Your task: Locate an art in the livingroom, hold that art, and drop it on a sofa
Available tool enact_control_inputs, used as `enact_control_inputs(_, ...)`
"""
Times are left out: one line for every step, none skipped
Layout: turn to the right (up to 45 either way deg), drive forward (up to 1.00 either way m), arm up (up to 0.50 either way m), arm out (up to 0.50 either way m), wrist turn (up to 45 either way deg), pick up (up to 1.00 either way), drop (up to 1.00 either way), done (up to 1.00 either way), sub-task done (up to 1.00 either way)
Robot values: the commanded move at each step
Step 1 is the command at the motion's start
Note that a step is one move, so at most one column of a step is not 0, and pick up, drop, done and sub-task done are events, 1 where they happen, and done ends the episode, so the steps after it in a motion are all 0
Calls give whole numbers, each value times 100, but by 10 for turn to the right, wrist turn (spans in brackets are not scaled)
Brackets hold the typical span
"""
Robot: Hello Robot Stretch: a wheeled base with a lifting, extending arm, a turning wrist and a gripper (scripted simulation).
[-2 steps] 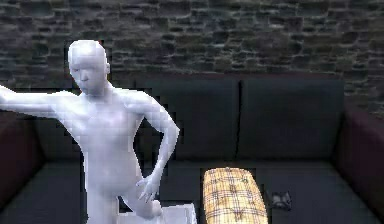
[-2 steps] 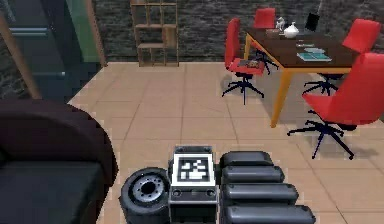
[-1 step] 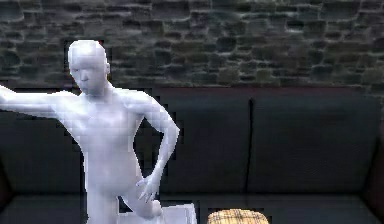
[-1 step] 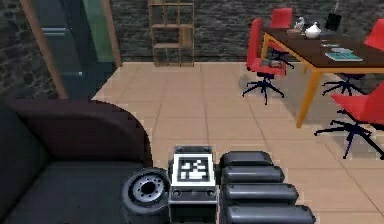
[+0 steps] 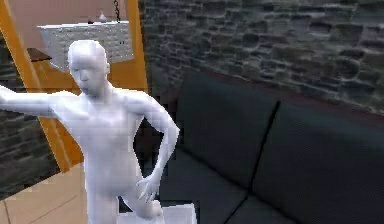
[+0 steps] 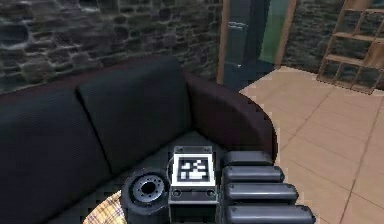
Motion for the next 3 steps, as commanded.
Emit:
enact_control_inputs(-360, 0, 0, 0, 0, 0, 0, 0, 0)
enact_control_inputs(0, 0, 0, 16, 0, 0, 0, 0, 0)
enact_control_inputs(0, 0, 0, 0, 450, 0, 0, 0, 0)
